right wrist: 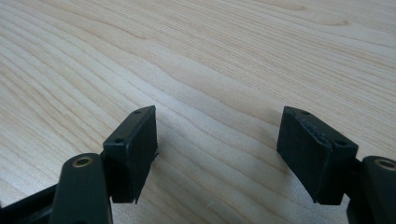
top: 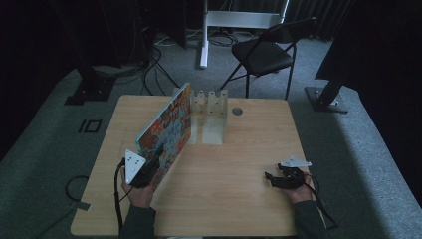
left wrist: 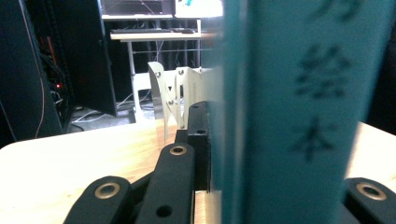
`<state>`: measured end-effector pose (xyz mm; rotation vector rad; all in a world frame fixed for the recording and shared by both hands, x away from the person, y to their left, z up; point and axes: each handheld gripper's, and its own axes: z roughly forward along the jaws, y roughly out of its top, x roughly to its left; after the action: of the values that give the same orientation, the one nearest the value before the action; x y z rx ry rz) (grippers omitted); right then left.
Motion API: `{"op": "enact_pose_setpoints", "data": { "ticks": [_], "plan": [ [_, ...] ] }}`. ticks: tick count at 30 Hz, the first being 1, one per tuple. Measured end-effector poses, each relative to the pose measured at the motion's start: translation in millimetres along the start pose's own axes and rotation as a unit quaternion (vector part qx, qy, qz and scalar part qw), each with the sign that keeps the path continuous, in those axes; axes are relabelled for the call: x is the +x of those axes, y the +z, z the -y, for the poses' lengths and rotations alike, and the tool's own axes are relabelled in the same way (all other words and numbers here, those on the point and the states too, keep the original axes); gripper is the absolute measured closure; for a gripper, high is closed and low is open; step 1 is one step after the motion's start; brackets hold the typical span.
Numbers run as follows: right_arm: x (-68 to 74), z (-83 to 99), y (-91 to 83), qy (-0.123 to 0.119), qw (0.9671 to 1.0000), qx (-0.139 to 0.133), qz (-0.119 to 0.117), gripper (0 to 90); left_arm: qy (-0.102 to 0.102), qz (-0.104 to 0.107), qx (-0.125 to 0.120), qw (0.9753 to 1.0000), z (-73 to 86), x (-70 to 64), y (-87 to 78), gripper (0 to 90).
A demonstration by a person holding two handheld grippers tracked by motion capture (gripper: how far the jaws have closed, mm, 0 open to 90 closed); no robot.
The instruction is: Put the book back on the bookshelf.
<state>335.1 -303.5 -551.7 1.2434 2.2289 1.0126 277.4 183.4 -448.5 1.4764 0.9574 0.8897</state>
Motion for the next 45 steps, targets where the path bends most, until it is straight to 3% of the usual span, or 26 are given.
{"op": "enact_pose_setpoints", "data": {
  "ticks": [26,45],
  "plan": [
    [-0.1,0.0,0.0,0.000,1.0000,0.000,-0.001,28.3,-0.012,-0.037,-0.006,0.9992,-1.0,-0.9,16.1,80.8],
    [-0.2,0.0,-0.1,0.001,1.0000,0.000,-0.001,28.3,-0.004,-0.055,0.000,0.9985,-1.0,-5.4,28.7,80.8]
  ]
}}
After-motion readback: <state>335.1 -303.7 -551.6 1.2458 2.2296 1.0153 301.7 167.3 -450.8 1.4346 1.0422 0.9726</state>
